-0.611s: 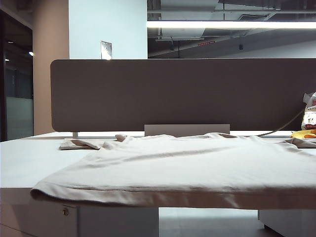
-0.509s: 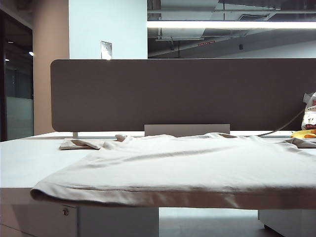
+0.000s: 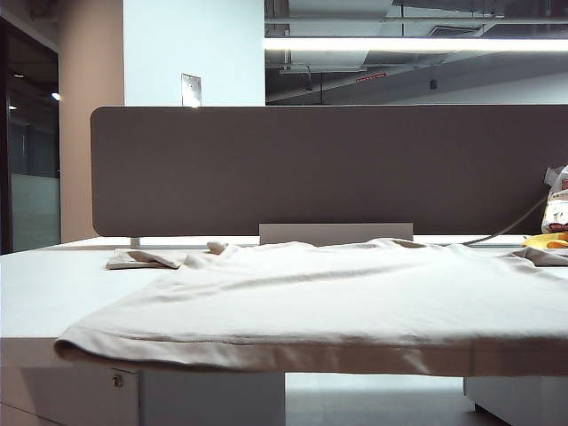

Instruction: Fold the bottom side of the T-shirt horizontally towards the center, about one-third of the way, then fold the sleeve back towards the center, creating a straight line along the edge of the T-shirt, and finally fold the bottom of the T-shirt up towards the top, creating a neat rectangle.

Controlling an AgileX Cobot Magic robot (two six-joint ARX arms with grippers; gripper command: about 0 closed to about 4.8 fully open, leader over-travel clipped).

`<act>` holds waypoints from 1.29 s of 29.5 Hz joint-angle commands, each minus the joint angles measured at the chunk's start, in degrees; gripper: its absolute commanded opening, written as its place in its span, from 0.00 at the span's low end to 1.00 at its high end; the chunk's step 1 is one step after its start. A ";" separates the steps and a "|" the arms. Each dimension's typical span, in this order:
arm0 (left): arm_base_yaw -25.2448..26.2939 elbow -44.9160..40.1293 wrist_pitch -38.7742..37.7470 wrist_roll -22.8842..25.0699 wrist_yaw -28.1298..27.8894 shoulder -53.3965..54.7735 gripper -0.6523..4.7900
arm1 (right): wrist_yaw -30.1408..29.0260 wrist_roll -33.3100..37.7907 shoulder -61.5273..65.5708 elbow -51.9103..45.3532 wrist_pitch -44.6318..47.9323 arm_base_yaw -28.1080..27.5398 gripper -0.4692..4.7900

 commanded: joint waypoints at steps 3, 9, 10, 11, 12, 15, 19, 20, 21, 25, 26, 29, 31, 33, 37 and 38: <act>0.07 0.11 -0.17 0.57 8.35 0.04 0.11 | -0.07 10.62 0.00 0.09 4.20 0.04 0.09; 0.02 2.69 -3.96 0.57 9.92 0.52 0.11 | 2.32 11.82 0.15 4.31 3.28 0.02 0.08; 0.02 3.23 -3.93 0.55 10.43 1.03 0.11 | 3.19 11.82 0.59 5.09 2.93 0.02 0.08; 0.00 3.89 -4.02 0.57 10.80 1.66 0.11 | 4.09 11.85 1.27 6.19 2.43 0.04 0.08; -0.11 4.74 -4.13 0.55 10.91 2.82 0.11 | 4.50 11.89 2.29 7.08 2.25 0.04 0.08; -1.01 7.48 -4.20 0.55 10.97 7.89 0.11 | 5.38 12.04 8.00 10.58 2.21 0.02 0.08; -3.87 12.52 -3.87 0.61 10.95 19.47 0.11 | 5.22 12.13 21.27 17.55 0.87 0.04 0.08; -4.81 13.75 -3.76 0.85 10.93 22.53 0.11 | 5.11 12.44 24.83 19.58 0.04 0.02 0.08; -5.84 14.95 -3.45 1.53 10.99 25.77 0.11 | 5.09 13.38 29.51 22.21 -1.29 0.04 0.08; -10.47 19.56 -1.86 1.88 12.11 38.45 0.11 | 2.89 17.49 42.91 29.90 -4.70 -0.09 0.08; -11.39 20.24 -0.85 1.86 12.83 40.87 0.11 | 1.18 18.10 45.81 31.10 -4.55 -0.09 0.08; -13.44 21.03 2.62 -0.17 14.73 46.34 0.18 | -1.73 19.43 50.58 31.85 -3.93 -0.13 0.08; -13.84 21.03 5.03 -2.32 16.61 49.03 0.23 | -1.62 19.98 52.43 31.41 -4.04 -0.24 0.08; -13.86 21.03 5.84 -2.93 16.74 50.62 0.28 | -1.53 20.00 53.31 30.53 -3.98 -0.94 0.08; -13.86 21.03 6.36 -2.89 16.74 52.06 0.28 | -2.19 21.66 53.70 28.83 -4.09 -4.42 0.08; -13.86 21.03 6.36 -2.89 16.74 52.11 0.28 | -3.10 21.94 53.70 28.48 -4.09 -5.73 0.08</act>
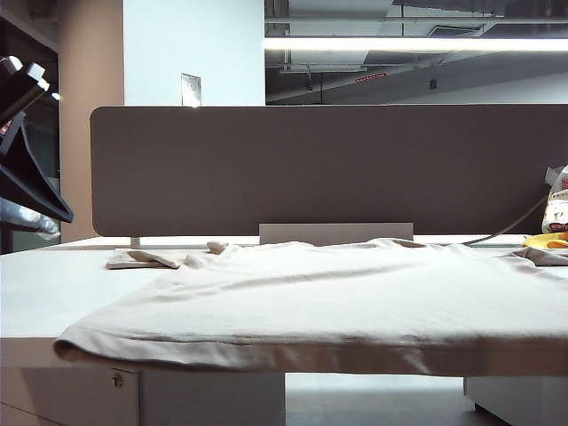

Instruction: Fold the bottom side of the T-shirt horizontally towards the center, about one-third of the way, then fold the sleeve back towards the center, creating a straight line along the edge of the T-shirt, and finally fold the bottom of the T-shirt up towards the top, creating a neat rectangle.

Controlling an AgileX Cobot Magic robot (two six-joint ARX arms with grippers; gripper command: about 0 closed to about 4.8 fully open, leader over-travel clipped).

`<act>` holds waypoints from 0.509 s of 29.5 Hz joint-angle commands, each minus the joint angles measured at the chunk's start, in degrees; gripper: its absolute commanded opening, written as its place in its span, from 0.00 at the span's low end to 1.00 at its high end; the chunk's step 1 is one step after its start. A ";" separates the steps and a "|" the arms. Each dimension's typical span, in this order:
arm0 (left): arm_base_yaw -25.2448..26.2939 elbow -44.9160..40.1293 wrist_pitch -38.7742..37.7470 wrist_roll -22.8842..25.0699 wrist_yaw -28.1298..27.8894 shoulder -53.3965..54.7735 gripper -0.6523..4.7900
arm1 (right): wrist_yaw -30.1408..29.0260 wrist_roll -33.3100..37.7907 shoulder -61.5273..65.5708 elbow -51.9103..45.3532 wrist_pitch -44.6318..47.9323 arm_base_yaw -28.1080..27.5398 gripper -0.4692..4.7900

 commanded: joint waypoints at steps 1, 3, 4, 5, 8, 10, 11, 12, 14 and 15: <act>-0.07 0.13 1.14 -0.37 0.33 0.57 0.28 | -3.21 1.81 -0.07 -0.90 1.07 -4.35 0.08; -0.07 0.11 1.16 -1.22 0.33 0.68 0.28 | -6.05 2.29 0.17 -1.46 1.20 -7.30 0.08; -0.07 0.11 1.18 -1.22 0.39 0.85 0.28 | -7.41 2.64 0.46 -1.62 0.90 -9.18 0.08; -0.04 0.11 1.20 -1.20 0.57 1.18 0.29 | -8.20 2.82 0.74 -1.62 0.46 -10.58 0.08; -0.07 0.04 1.79 -1.55 1.42 2.82 0.30 | -10.56 2.82 2.36 -1.62 -0.79 -13.94 0.09; -0.07 0.04 2.47 -2.58 1.75 4.70 0.37 | -11.19 2.82 3.98 -1.62 -2.14 -15.65 0.20; -0.07 0.04 2.82 -2.71 2.32 5.60 0.40 | -11.61 2.80 4.83 -1.62 -2.64 -16.17 0.27; -0.07 0.04 3.04 -2.73 2.91 6.51 0.41 | -11.91 2.75 5.62 -1.64 -3.15 -16.48 0.34; -0.07 0.04 3.54 -2.71 3.96 8.41 0.41 | -12.04 1.99 7.43 -1.64 -3.67 -16.61 0.45; -0.07 0.04 3.63 -2.69 4.09 9.22 0.41 | -12.02 1.66 8.33 -1.64 -4.00 -16.61 0.45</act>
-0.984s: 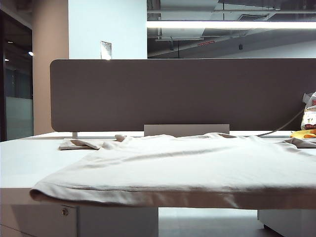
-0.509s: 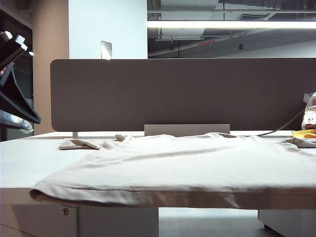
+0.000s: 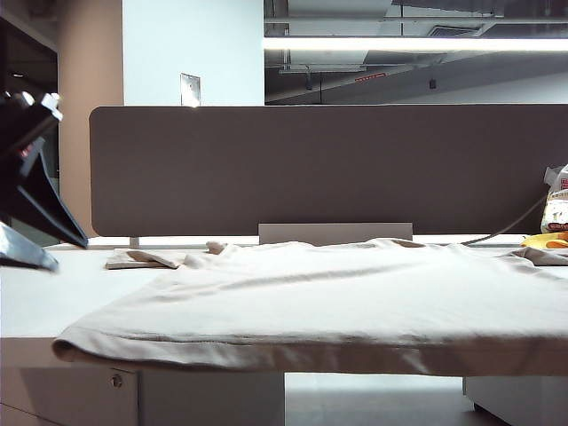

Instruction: Fold the bottom side of the T-shirt horizontally towards the center, about one-third of the way, then fold the sleeve back towards the center, creating a straight line along the edge of the T-shirt, and finally fold the bottom of the T-shirt up towards the top, creating a neat rectangle.

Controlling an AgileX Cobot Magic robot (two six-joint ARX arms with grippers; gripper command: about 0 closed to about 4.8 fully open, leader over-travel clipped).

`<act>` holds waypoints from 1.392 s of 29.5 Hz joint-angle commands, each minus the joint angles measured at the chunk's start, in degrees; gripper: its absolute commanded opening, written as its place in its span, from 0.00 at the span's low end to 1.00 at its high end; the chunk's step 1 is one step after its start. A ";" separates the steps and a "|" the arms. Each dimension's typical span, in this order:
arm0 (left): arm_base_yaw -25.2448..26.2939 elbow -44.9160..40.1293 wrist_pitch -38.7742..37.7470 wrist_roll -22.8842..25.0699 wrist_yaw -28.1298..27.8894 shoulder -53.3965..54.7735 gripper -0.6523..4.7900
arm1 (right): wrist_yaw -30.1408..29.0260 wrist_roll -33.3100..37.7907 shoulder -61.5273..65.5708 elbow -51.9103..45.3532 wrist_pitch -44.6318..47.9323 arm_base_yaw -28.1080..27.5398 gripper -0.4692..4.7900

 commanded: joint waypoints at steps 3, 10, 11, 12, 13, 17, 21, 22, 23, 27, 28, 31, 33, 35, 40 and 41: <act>-0.09 0.02 1.42 -0.28 3.21 4.42 0.41 | -0.55 -1.29 3.10 0.22 -1.07 0.04 0.46; -0.09 0.02 0.96 -0.26 6.88 8.90 0.53 | -0.48 -2.84 4.76 0.24 -2.27 -0.07 0.49; -0.09 0.02 0.48 -0.26 7.13 9.11 0.55 | -0.48 -3.30 4.87 0.22 -2.75 -0.17 0.49; -0.07 0.00 0.11 -0.24 7.50 9.27 0.58 | -0.42 -3.89 4.90 0.22 -3.19 -0.26 0.49; -0.07 0.00 -0.61 -0.17 7.61 9.27 0.58 | 0.04 -4.13 4.98 0.22 -3.80 -0.28 0.49; -0.09 0.00 -1.16 0.00 7.69 9.27 0.62 | 1.18 -5.68 5.14 0.22 -5.79 -0.31 0.56; -0.07 0.00 -1.66 -0.04 7.76 9.27 0.67 | 1.44 -6.67 5.14 0.22 -6.75 -0.46 0.63; -0.07 0.00 -1.81 -0.04 7.74 9.29 0.69 | 1.42 -6.73 5.14 0.20 -6.80 -0.48 0.63; -0.07 0.00 -1.81 -0.04 7.76 9.38 0.70 | 1.42 -6.88 5.14 0.20 -6.78 -0.48 0.63; -0.07 0.00 -1.53 -0.11 7.76 10.25 0.70 | 1.42 -6.91 5.16 0.17 -6.51 -0.48 0.63; -0.09 0.00 -1.51 -0.09 7.76 10.64 0.70 | 1.36 -6.91 5.44 0.13 -6.21 -0.48 0.63; -0.09 0.00 -0.76 -0.17 8.04 12.59 0.70 | 0.81 -6.86 6.88 -0.22 -5.38 -0.42 0.71; -0.09 0.00 0.44 -0.31 9.22 14.12 0.70 | -0.17 -6.91 8.59 -0.24 -5.14 -0.42 0.80; -0.09 0.00 1.75 -0.96 10.21 15.08 0.70 | -1.07 -6.88 10.14 -0.31 -4.42 -0.42 0.82; -0.09 0.00 3.39 -2.23 10.34 15.34 0.70 | -2.97 -6.67 12.52 -0.39 -2.14 -0.33 0.81; -0.09 0.00 3.43 -2.23 10.34 15.34 0.70 | -2.97 -6.67 12.74 -0.39 -1.64 -0.28 0.81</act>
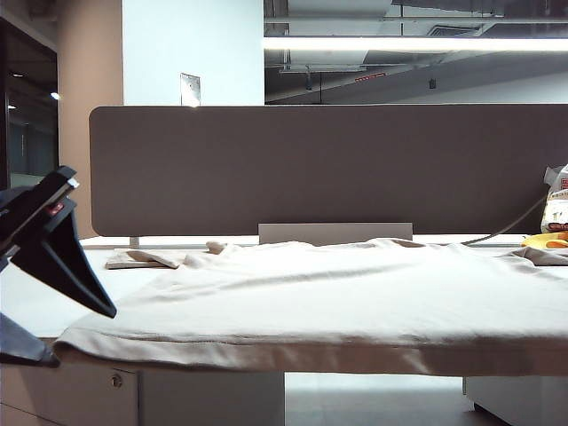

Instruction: Fold the bottom side of the T-shirt horizontally towards the center, about one-third of the way, then fold the sleeve back towards the center, creating a straight line along the edge of the T-shirt, and finally fold the bottom of the T-shirt up towards the top, creating a neat rectangle.

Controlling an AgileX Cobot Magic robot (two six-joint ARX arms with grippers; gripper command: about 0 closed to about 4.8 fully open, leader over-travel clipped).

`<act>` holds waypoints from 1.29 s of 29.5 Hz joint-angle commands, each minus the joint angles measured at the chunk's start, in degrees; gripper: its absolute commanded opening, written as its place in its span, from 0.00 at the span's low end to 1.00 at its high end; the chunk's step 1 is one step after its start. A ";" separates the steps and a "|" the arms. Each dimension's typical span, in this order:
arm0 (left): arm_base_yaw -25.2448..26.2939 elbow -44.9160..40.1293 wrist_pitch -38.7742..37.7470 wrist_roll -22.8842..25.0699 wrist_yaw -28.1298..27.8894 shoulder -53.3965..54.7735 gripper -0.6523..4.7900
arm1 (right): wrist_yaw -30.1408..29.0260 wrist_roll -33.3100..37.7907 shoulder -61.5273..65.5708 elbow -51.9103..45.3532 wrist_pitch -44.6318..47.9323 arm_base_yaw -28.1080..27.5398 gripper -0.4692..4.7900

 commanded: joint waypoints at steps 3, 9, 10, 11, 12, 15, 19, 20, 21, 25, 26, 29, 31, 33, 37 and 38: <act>-0.07 0.09 1.07 -0.72 0.39 -0.07 0.70 | -0.74 0.00 0.52 0.07 3.23 0.09 0.74; -0.07 0.09 1.68 -1.27 0.22 0.15 0.70 | -0.74 0.02 1.16 0.07 5.03 0.13 0.60; -0.07 0.09 1.95 -1.27 0.22 0.24 0.70 | -0.74 0.00 1.38 0.07 5.18 0.13 0.60; -0.07 0.09 2.05 -1.44 0.22 0.28 0.70 | -0.77 0.02 1.60 0.07 5.31 0.13 0.60; -0.07 0.09 2.23 -1.73 0.24 0.31 0.70 | -0.87 0.02 1.99 0.07 5.57 0.13 0.60; -0.07 0.11 3.04 -2.10 0.33 0.55 0.70 | -1.20 0.02 3.30 0.07 6.12 0.15 0.60; -0.07 0.11 3.26 -2.10 0.39 1.01 0.69 | -1.42 0.00 5.07 0.07 6.36 0.15 0.60; -0.07 0.11 3.26 -2.10 0.39 1.03 0.69 | -1.44 0.00 5.40 0.07 6.40 0.17 0.60; -0.07 0.11 3.28 -2.10 0.42 1.03 0.69 | -1.62 0.00 5.70 0.07 6.62 0.20 0.60; -0.07 0.11 3.48 -2.03 0.37 1.03 0.56 | -1.86 0.00 6.12 0.04 7.02 0.24 0.46; -0.07 0.11 3.65 -2.03 0.37 1.03 0.52 | -1.90 0.00 6.12 0.04 7.13 0.24 0.39; -0.07 0.11 4.46 -1.81 0.37 1.07 0.32 | -2.84 0.00 6.12 0.04 7.74 0.24 0.27; -0.07 0.11 4.61 -1.68 0.37 1.09 0.23 | -2.97 0.00 6.12 0.07 7.87 0.24 0.24; -0.07 0.09 4.87 -1.68 0.37 1.27 0.19 | -3.04 0.00 6.12 0.07 7.85 0.24 0.19; -0.09 0.11 5.38 -1.66 0.46 1.36 0.11 | -5.09 0.04 6.10 0.07 7.87 0.24 0.16; -0.09 0.11 5.53 -1.66 0.72 1.36 0.11 | -5.95 0.04 6.10 0.07 8.04 0.24 0.16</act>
